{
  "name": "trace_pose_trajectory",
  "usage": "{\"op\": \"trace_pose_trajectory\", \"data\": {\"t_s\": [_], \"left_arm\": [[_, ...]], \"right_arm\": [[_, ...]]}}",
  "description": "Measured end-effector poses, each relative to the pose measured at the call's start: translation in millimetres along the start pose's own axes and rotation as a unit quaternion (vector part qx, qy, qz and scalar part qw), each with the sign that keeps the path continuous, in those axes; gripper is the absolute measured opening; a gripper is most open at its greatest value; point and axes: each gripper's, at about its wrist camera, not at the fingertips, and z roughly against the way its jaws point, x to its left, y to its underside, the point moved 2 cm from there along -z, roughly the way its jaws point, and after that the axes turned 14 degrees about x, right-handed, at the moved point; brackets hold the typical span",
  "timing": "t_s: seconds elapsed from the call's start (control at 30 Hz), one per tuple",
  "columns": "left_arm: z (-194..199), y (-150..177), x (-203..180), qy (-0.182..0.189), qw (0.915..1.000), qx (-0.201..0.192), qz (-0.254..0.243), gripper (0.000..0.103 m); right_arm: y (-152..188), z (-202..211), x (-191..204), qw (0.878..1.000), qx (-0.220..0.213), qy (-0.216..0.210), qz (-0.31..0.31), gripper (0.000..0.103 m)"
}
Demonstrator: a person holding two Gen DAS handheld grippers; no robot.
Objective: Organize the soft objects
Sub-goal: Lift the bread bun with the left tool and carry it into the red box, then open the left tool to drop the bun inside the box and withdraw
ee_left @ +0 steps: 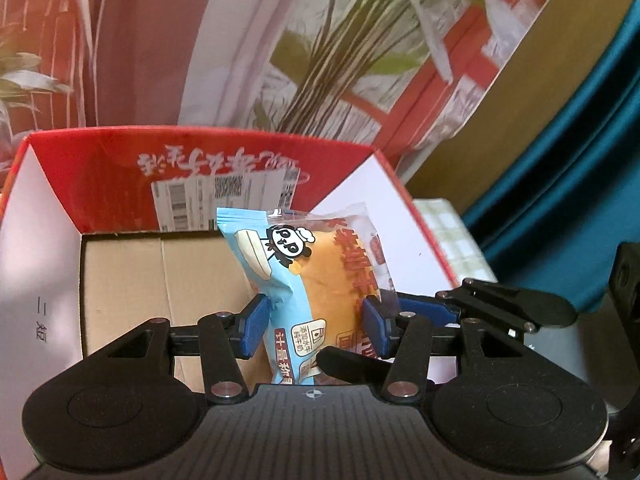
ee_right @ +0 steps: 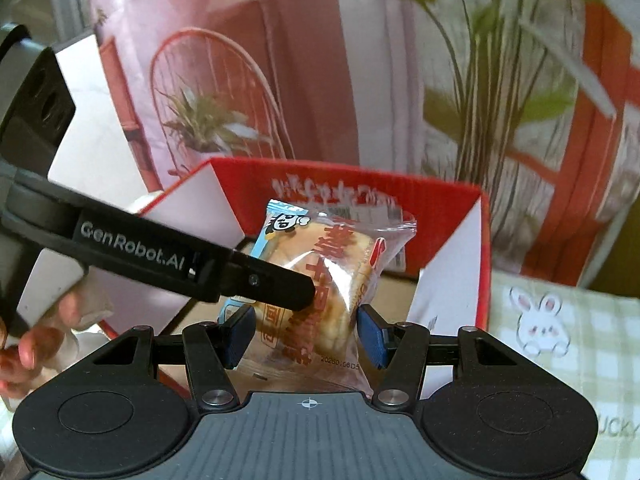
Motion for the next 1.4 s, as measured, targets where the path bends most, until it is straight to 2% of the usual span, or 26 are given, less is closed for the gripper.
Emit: {"op": "trace_pose_trajectory", "data": {"t_s": [0.4, 0.47, 0.6, 0.77, 0.87, 0.97, 1.03, 1.13, 1.2, 1.4], "left_arm": [[-19.9, -3.2, 6.4, -0.013, 0.9997, 0.02, 0.01, 0.053], [-20.4, -3.1, 5.8, -0.032, 0.9993, 0.014, 0.012, 0.053], [-7.7, -1.1, 3.1, -0.037, 0.9993, -0.003, 0.005, 0.053], [24.0, 6.4, -5.0, -0.066, 0.9971, -0.035, -0.014, 0.055], [42.9, 14.4, -8.2, -0.088, 0.9944, -0.054, -0.02, 0.059], [61.8, 24.7, -9.6, -0.114, 0.9901, -0.077, -0.026, 0.071], [73.9, 33.6, -10.6, -0.135, 0.9858, -0.094, -0.032, 0.084], [92.7, 51.8, -11.2, -0.163, 0.9778, -0.129, -0.031, 0.101], [102.5, 64.1, -9.8, -0.167, 0.9752, -0.142, -0.031, 0.103], [119.4, 95.9, -1.7, -0.191, 0.9702, -0.148, -0.017, 0.103]], "right_arm": [[-1.3, -18.8, 3.9, 0.998, 0.051, 0.031, -0.003, 0.052], [-1.9, -20.1, 5.5, 0.998, 0.053, 0.038, -0.002, 0.053], [-2.0, -18.0, 9.3, 0.997, 0.049, 0.054, 0.002, 0.053], [0.9, -1.6, 13.4, 0.998, 0.02, 0.066, -0.005, 0.055], [5.2, 12.1, 18.3, 0.997, -0.006, 0.073, -0.018, 0.065], [12.0, 28.3, 26.6, 0.996, -0.035, 0.074, -0.023, 0.078], [16.4, 39.1, 30.6, 0.995, -0.054, 0.076, -0.031, 0.091], [24.2, 56.0, 34.8, 0.993, -0.081, 0.07, -0.048, 0.101], [29.9, 65.6, 36.8, 0.992, -0.096, 0.065, -0.056, 0.102], [50.0, 85.5, 45.2, 0.988, -0.126, 0.067, -0.066, 0.103]]}}
